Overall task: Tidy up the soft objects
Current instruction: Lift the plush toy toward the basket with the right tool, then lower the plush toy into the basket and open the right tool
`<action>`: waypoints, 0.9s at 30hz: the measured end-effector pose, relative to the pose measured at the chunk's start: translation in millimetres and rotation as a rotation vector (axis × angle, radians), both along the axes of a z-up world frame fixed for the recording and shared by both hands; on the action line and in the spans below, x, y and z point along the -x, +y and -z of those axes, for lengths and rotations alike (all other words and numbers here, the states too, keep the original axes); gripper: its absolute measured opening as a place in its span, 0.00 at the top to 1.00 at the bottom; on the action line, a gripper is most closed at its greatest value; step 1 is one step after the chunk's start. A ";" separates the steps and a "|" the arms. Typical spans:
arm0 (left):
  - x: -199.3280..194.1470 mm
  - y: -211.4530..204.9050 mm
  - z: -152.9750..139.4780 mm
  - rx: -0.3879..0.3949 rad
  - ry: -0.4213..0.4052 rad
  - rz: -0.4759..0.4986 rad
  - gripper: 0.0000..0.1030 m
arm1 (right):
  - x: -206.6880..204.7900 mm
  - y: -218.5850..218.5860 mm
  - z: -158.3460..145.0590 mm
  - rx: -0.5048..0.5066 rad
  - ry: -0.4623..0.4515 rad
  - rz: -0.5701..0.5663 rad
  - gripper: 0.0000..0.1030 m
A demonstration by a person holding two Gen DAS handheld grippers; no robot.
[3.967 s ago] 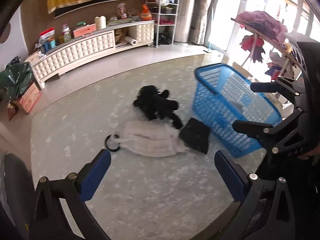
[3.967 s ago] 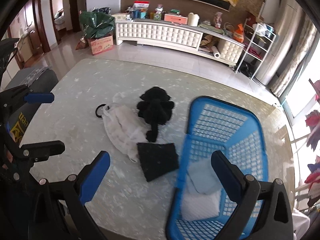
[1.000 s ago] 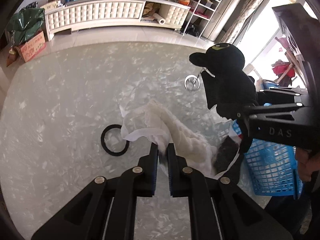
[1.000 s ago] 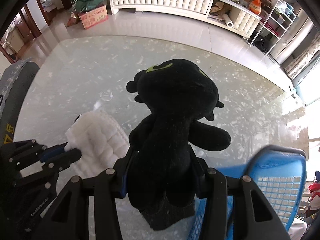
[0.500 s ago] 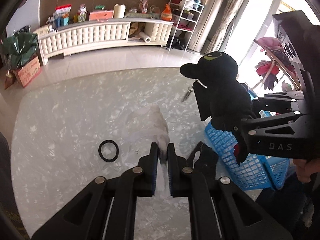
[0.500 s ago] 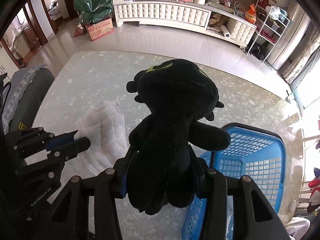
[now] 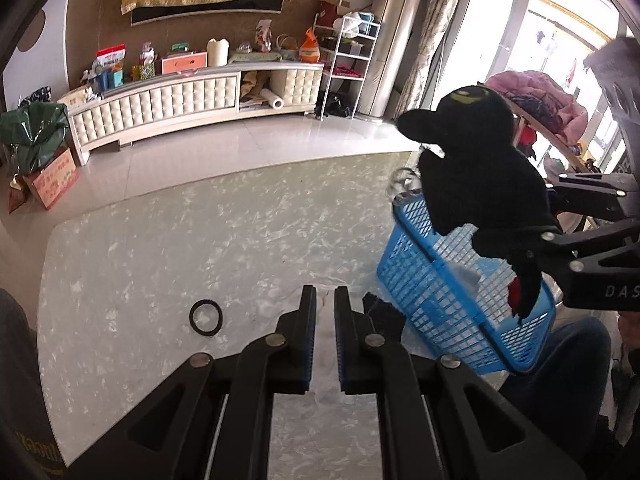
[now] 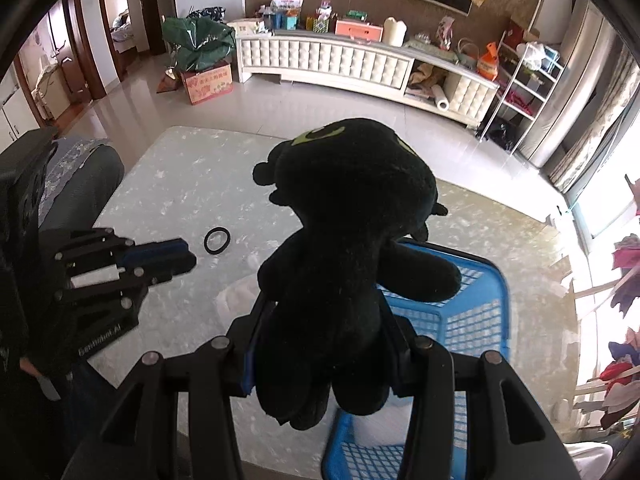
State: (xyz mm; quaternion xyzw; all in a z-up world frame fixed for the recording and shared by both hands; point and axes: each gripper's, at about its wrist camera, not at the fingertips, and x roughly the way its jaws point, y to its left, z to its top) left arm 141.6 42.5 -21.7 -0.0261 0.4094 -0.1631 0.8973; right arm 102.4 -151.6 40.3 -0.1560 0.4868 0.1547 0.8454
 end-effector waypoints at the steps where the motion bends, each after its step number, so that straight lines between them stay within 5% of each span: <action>1: 2.0 -2.6 -3.3 0.002 -0.006 0.002 0.93 | -2.4 -3.9 2.9 0.001 -0.006 0.003 0.57; 12: 14.0 -34.2 -21.8 0.013 -0.053 0.052 0.93 | -3.2 -47.8 14.4 0.030 -0.004 0.090 0.57; 27: -0.7 -51.5 5.7 -0.060 0.027 0.081 0.93 | -38.4 -107.4 108.0 0.097 0.187 0.223 0.56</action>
